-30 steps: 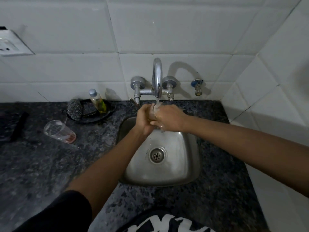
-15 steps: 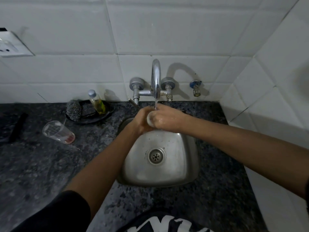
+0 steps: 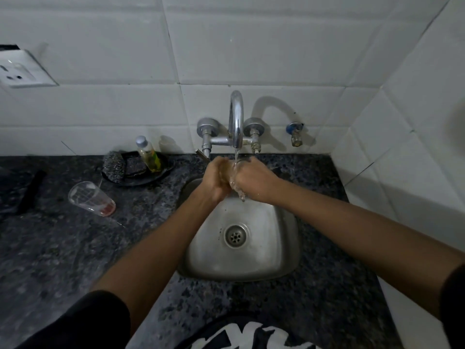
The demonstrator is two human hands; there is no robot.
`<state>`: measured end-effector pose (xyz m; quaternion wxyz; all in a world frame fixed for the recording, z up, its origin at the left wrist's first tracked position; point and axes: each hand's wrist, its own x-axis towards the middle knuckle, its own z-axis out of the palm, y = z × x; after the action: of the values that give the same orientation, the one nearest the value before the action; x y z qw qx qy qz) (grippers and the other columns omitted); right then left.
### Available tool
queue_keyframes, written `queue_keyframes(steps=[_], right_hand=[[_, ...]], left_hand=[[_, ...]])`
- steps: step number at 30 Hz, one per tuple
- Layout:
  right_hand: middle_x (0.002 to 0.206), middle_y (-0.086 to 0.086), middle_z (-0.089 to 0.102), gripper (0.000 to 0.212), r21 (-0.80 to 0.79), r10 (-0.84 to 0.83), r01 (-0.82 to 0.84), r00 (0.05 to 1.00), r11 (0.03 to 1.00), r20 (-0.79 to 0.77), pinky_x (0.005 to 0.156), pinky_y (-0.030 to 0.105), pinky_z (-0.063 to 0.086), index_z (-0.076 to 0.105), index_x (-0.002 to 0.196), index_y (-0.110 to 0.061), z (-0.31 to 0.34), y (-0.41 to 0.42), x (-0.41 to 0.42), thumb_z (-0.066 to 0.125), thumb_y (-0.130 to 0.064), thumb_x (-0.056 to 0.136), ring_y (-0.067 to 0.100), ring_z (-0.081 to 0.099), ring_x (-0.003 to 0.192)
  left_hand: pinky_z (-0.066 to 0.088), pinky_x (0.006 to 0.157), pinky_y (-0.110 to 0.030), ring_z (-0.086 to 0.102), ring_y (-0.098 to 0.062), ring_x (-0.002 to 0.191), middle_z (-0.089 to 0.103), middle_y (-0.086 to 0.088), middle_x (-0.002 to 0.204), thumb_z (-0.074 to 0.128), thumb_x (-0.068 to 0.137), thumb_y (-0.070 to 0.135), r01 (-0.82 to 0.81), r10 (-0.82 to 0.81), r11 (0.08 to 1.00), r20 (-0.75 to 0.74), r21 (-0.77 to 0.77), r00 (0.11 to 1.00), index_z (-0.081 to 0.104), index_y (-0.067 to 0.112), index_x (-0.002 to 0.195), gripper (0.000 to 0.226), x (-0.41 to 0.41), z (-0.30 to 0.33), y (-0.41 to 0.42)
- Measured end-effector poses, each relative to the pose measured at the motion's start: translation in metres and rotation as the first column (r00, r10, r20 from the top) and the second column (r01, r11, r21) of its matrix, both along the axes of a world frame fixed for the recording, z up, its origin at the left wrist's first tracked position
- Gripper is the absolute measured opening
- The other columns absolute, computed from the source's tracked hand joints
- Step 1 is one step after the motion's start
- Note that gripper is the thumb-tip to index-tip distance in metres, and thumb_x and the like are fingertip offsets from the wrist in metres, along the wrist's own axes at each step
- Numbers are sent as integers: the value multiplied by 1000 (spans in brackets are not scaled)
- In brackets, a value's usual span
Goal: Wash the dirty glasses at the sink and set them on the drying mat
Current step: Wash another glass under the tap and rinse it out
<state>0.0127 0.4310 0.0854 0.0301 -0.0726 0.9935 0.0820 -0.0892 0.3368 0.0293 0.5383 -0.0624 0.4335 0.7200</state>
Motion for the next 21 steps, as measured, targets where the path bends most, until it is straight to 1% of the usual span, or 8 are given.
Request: queue_keyframes(steps=[2, 5, 7, 10, 12, 15, 17, 21], right_hand=[[113, 7, 70, 24, -319, -160, 159, 987, 934, 25, 97, 48, 51, 68, 118, -15, -4, -3, -1, 65, -23, 96, 24, 66, 105], [117, -2, 74, 28, -758, -286, 255, 954, 600, 94, 96, 38, 56, 73, 123, -18, -4, -3, 6, 69, -28, 97, 10, 69, 104], [106, -6, 77, 24, -865, -460, 287, 885, 412, 74, 86, 32, 60, 78, 115, -17, -5, -3, 16, 75, -30, 95, 3, 71, 90], [91, -4, 65, 36, -848, -611, 218, 778, 483, -148, 70, 27, 52, 64, 96, -12, -11, -7, 30, 87, -37, 81, 8, 58, 79], [107, 0, 52, 56, -786, -630, 279, 757, 551, -173, 72, 20, 43, 52, 105, -14, -16, -8, 33, 90, -42, 75, 13, 48, 91], [131, 6, 45, 75, -732, -603, 433, 797, 526, 38, 84, 30, 49, 47, 132, -14, -21, -10, 35, 87, -48, 78, 18, 51, 109], [128, 5, 57, 70, -732, -572, 483, 805, 481, 155, 84, 37, 55, 52, 132, -15, -23, -12, 33, 85, -49, 80, 18, 60, 106], [113, 1, 70, 65, -754, -550, 508, 801, 417, 236, 84, 42, 60, 58, 125, -15, -30, -16, 28, 87, -45, 76, 18, 69, 97]], left_hand=[[58, 92, -41, 72, -28, 94, 73, -16, 101, 48, 103, 27, -75, 76, 997, -23, 23, 997, 71, 0, 106, 36, 3, -3, -1], [58, 83, -38, 72, -24, 82, 74, -11, 87, 48, 106, 25, -136, 139, 989, -76, 53, 987, 78, 6, 86, 40, 4, -6, -9], [57, 72, -33, 71, -20, 74, 74, -8, 81, 47, 107, 23, -156, 166, 984, -117, 88, 979, 80, 12, 75, 48, 4, -7, -14], [58, 71, -34, 72, -23, 80, 74, -11, 91, 56, 106, 24, -228, 240, 969, -150, 96, 959, 79, 12, 86, 33, 7, -8, -20], [59, 73, -38, 70, -26, 85, 70, -15, 99, 68, 98, 26, -270, 280, 959, -158, 85, 947, 72, 9, 104, 19, 8, -11, -22], [57, 76, -39, 68, -26, 85, 70, -13, 94, 78, 89, 22, -301, 298, 953, -259, 30, 919, 72, 9, 107, 23, 12, -10, -23], [58, 80, -38, 70, -26, 89, 73, -14, 99, 83, 86, 18, -289, 289, 956, -323, 49, 901, 74, 4, 111, 30, 14, -9, -24], [59, 91, -37, 73, -24, 100, 76, -16, 114, 85, 83, 6, -279, 273, 959, -447, 55, 852, 72, 2, 119, 39, 20, -3, -26]])
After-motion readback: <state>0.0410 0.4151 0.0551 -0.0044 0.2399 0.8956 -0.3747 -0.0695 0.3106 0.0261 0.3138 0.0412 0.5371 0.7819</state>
